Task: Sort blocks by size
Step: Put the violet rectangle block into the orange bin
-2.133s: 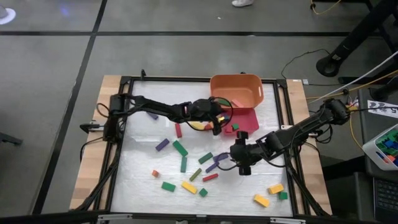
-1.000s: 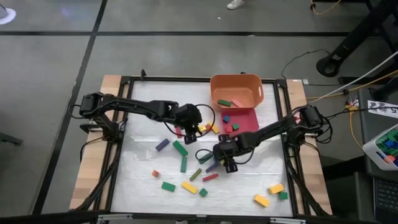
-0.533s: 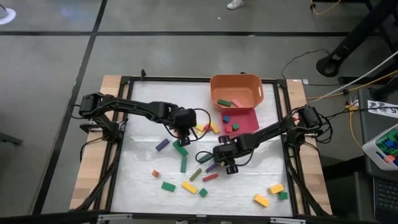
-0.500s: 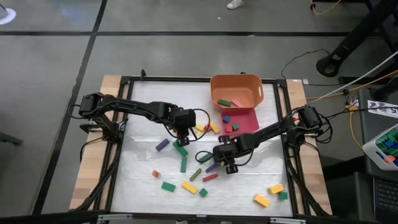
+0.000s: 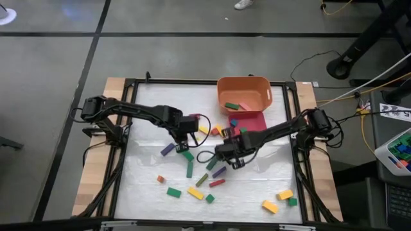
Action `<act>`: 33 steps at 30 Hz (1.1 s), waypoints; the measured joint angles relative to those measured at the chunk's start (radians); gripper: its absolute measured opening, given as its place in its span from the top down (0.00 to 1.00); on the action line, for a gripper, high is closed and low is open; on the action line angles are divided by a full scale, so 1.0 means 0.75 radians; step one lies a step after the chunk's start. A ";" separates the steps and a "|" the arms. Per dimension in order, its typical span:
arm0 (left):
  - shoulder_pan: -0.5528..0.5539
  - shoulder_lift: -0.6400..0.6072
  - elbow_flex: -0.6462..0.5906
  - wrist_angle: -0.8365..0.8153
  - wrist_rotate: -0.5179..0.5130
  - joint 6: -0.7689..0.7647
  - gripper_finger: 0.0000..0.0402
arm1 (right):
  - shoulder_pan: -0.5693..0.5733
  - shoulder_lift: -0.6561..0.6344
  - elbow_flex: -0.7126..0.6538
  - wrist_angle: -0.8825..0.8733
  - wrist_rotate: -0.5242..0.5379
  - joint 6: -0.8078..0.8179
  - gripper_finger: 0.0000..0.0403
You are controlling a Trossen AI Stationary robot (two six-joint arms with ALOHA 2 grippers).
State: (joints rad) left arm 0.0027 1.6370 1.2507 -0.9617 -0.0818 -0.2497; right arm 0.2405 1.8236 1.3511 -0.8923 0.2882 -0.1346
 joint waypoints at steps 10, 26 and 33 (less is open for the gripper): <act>-0.031 -0.061 0.000 -0.153 -0.044 -0.014 0.99 | -0.227 -0.002 0.208 -0.282 0.191 -0.152 0.74; -0.021 -0.238 0.000 -0.290 -0.162 0.018 0.99 | -0.715 -0.003 0.318 -0.477 0.262 -0.276 0.70; -0.017 -0.238 0.000 -0.338 -0.163 0.112 0.99 | -0.863 -0.003 0.317 -0.474 0.255 -0.275 0.62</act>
State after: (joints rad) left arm -0.0099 1.4586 1.2507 -1.2152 -0.2044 -0.1659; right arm -0.4064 1.8217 1.5890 -1.2476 0.4793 -0.3405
